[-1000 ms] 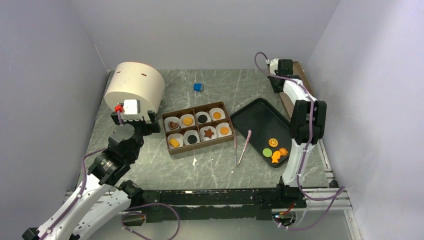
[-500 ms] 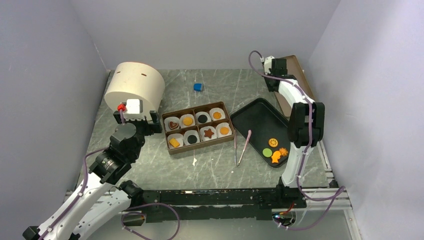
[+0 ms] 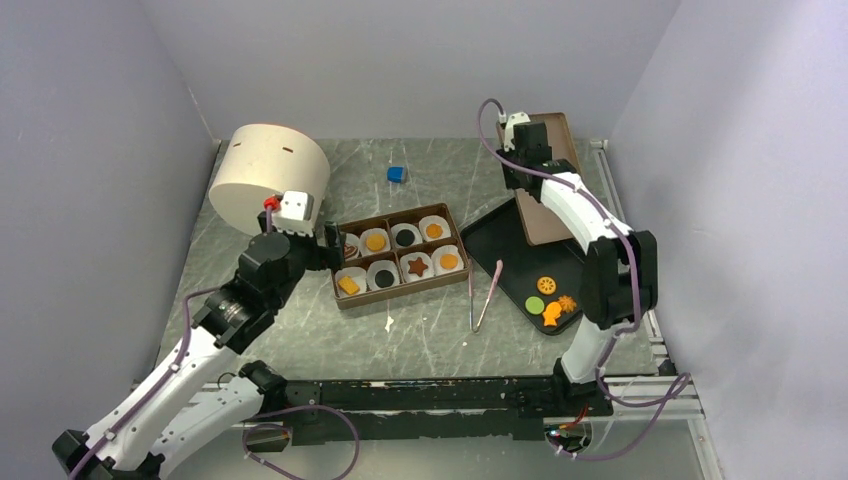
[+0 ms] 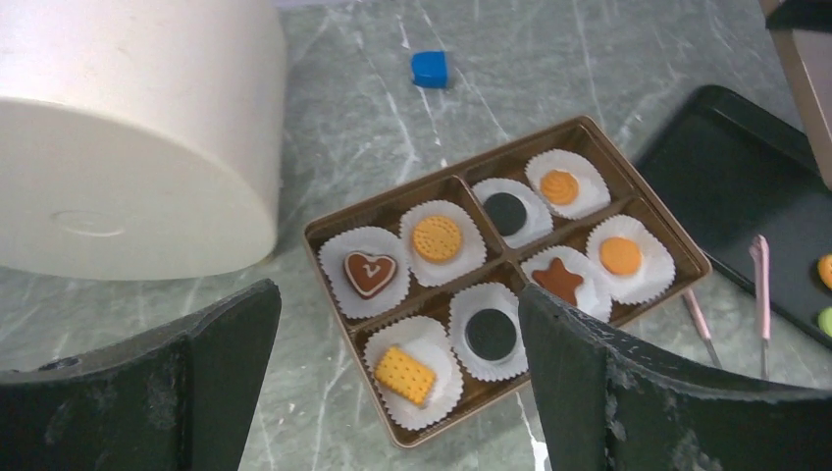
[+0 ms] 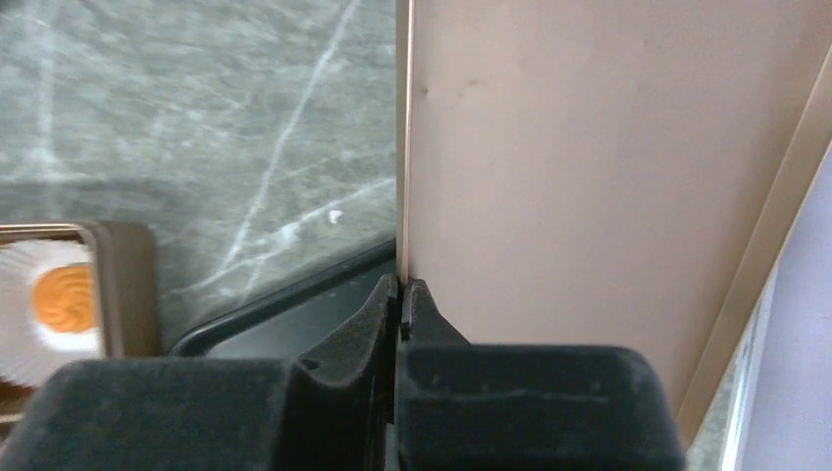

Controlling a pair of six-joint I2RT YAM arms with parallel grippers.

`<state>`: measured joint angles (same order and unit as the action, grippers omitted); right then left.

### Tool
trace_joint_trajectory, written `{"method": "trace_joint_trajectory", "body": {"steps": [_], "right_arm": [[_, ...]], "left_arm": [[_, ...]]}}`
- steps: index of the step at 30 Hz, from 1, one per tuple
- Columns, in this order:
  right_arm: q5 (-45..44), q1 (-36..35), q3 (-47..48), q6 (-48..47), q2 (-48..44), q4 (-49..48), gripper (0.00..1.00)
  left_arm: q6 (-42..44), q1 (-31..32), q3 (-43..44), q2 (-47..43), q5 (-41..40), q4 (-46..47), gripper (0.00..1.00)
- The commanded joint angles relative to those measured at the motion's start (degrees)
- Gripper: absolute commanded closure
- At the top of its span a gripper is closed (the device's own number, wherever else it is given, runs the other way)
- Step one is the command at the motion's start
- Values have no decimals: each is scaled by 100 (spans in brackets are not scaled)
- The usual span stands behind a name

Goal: Pack the cookies

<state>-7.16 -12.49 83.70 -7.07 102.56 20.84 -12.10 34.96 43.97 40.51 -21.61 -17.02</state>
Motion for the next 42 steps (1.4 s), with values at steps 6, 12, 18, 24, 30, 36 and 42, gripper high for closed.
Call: {"method": "trace_joint_trajectory", "body": {"steps": [6, 12, 18, 24, 30, 36, 42], "right_arm": [[-148, -661, -307, 1216, -1324, -865, 100], [-12, -1125, -653, 1944, -1876, -1290, 100], [110, -1618, -896, 2529, -2181, -1583, 100], [144, -2123, -1245, 2923, -2503, -2034, 100], [185, -2467, -1542, 3173, -2785, -2453, 100], [284, -2624, -1774, 3338, -2992, -2710, 100], [269, -2691, -1961, 3383, -3172, -2898, 100]], "left_arm": [[-828, 11, 245, 506, 1377, 606, 4], [-1325, 15, 235, 990, 2082, 1296, 4], [-1737, 78, 143, 1481, 2547, 2310, 10], [-1788, 433, 179, 2144, 2703, 3144, 10], [-1702, 806, 315, 2706, 2369, 3733, 11], [-1544, 1068, 536, 3138, 2169, 4039, 13], [-1270, 1411, 830, 3507, 1660, 4112, 17]]}}
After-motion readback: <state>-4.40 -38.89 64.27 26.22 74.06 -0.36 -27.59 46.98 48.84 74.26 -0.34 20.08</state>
